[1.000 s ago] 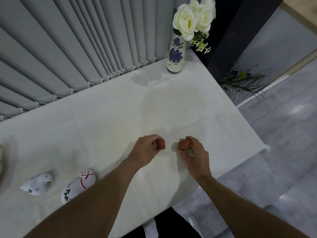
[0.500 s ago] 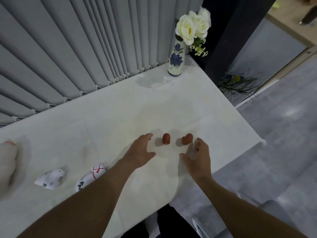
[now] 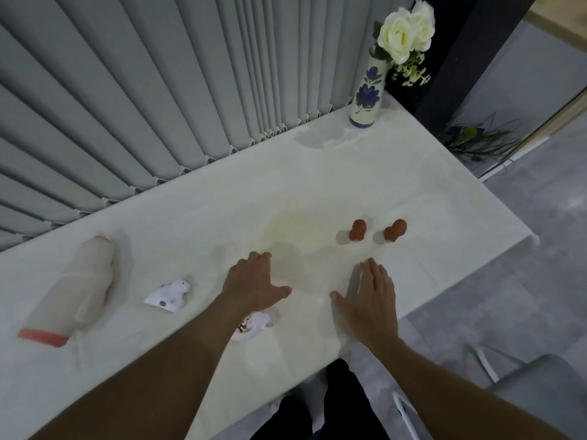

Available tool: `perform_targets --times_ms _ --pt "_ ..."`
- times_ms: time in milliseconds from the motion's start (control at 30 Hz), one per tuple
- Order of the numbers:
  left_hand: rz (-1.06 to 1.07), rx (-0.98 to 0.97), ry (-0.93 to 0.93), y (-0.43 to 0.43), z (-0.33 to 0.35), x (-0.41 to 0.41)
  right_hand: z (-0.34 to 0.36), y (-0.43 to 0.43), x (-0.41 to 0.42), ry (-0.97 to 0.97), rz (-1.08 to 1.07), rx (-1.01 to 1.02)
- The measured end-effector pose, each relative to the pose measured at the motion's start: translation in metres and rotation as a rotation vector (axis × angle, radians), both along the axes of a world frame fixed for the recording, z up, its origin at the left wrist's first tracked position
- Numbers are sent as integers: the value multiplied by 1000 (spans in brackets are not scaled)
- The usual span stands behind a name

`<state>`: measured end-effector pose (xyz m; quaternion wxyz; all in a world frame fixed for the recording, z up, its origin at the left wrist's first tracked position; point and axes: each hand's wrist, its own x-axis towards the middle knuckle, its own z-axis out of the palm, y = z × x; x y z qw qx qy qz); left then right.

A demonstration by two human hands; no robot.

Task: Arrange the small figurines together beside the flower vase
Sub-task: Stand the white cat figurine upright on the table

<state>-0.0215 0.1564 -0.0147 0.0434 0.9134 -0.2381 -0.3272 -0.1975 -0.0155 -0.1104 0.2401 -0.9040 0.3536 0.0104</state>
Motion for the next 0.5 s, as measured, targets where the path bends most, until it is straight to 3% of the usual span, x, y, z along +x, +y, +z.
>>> perform_targets --times_ms 233,500 --pt "89 41 72 35 -10 2 -8 17 6 192 108 -146" --pt "436 -87 183 49 -20 20 -11 20 9 236 108 -179"
